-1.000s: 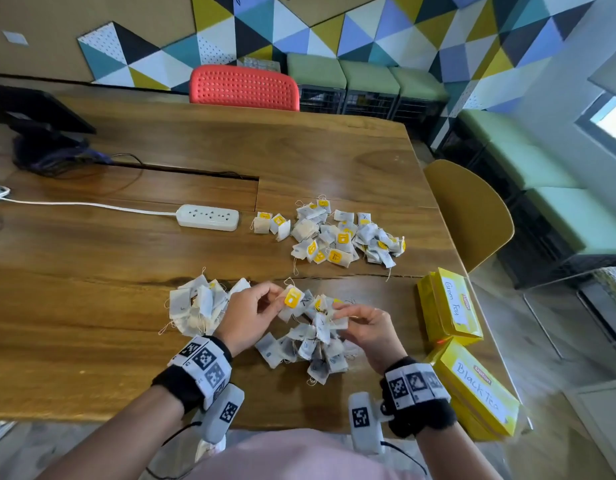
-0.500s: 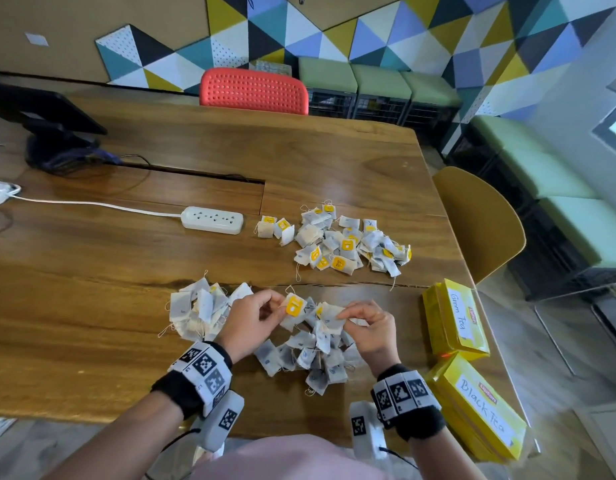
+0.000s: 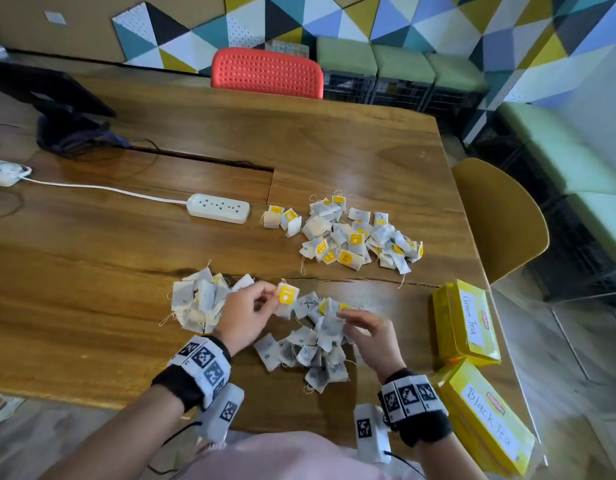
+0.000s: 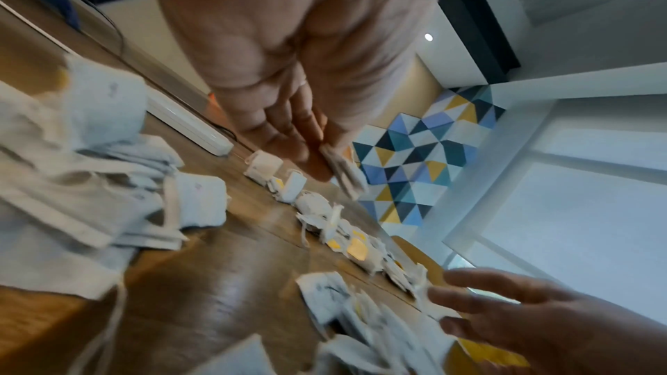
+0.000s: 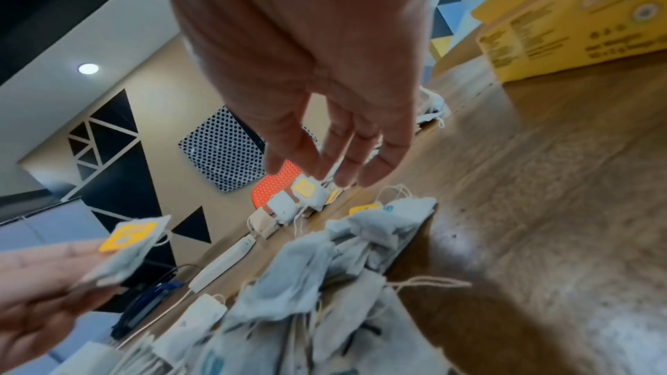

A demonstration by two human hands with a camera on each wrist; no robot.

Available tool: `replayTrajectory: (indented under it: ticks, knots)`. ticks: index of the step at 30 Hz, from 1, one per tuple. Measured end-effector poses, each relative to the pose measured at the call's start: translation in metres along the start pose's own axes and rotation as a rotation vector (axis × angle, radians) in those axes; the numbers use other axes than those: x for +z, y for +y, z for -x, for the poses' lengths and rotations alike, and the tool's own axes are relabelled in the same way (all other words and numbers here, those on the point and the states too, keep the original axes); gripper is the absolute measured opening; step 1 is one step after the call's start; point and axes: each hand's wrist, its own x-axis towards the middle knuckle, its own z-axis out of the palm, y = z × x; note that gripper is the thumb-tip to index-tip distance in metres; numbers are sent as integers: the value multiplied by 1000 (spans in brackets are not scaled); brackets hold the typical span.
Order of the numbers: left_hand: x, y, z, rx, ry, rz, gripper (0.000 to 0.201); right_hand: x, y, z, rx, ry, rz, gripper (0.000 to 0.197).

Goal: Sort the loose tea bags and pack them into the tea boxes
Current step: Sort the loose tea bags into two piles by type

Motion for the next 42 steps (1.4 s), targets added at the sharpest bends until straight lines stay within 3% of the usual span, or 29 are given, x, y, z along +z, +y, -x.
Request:
replayTrajectory:
  ticks: [4, 7, 9, 11, 13, 19, 25, 32, 37, 42]
  knots:
    - [-28, -16, -6, -41, 197, -122, 11, -9, 7, -10, 15, 53, 97, 44]
    - [-50, -33, -7, 44, 336, -305, 13, -16, 9, -20, 111, 92, 56, 32]
    - [-58, -45, -6, -22, 250, -496, 22, -19, 6, -27, 132, 94, 41, 26]
    - [-57, -53, -1, -165, 89, -645, 20, -22, 0, -37, 131, 85, 23, 21]
    - [-55, -57, 3, -225, 10, -694, 17, -24, -6, -55, 156, 67, 3, 17]
    - [-49, -46, 8, -67, 185, -555, 19, -26, -28, -140, 72, 26, 288, 18]
    - [-27, -52, 12, 2, 76, -315, 33, 4, -48, -215, -32, -63, 574, 33]
    - [-11, -55, 12, -16, 34, -287, 34, 50, -47, -255, -184, -296, 887, 59]
    - [-10, -56, 8, -43, 23, -264, 36, 66, -45, -261, -186, -322, 1051, 34]
    - [-10, -55, 5, -69, 50, -220, 34, 63, -54, -269, -119, -293, 941, 27]
